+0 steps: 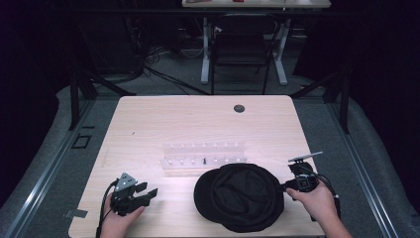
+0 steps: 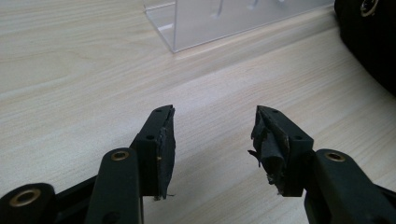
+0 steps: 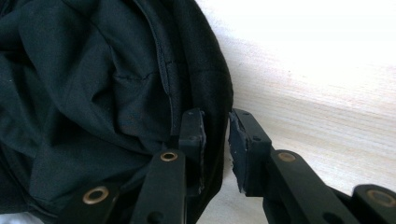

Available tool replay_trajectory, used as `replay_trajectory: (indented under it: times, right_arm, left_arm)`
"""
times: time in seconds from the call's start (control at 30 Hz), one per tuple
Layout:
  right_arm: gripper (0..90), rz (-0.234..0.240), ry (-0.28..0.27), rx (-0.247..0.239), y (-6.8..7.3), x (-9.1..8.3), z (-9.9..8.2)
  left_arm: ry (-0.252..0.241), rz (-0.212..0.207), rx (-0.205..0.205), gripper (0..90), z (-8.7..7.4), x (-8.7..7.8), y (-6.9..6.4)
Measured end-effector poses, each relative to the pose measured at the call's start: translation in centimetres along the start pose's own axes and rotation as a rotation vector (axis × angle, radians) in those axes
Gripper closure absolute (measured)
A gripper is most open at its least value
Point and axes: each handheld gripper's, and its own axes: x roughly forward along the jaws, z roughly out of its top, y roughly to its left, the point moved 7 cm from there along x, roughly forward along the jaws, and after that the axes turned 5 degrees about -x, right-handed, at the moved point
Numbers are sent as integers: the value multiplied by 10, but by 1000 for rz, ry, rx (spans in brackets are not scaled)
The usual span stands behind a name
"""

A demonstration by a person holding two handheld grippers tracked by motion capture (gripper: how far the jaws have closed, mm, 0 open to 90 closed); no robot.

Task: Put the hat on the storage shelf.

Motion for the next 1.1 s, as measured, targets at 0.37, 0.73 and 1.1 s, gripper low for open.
replay_trajectory:
  times: [0.37, 0.73, 1.1]
  right_arm:
    - [775, 44, 93, 18, 0, 10, -1]
    - [827, 85, 112, 66, 0, 13, 1]
    - [872, 99, 153, 72, 2, 10, 3]
  left_arm:
    - [-3, 1, 1, 487, 0, 1, 0]
    - [1, 5, 4, 487, 0, 1, 0]
    - [-1, 2, 3, 487, 0, 0, 0]
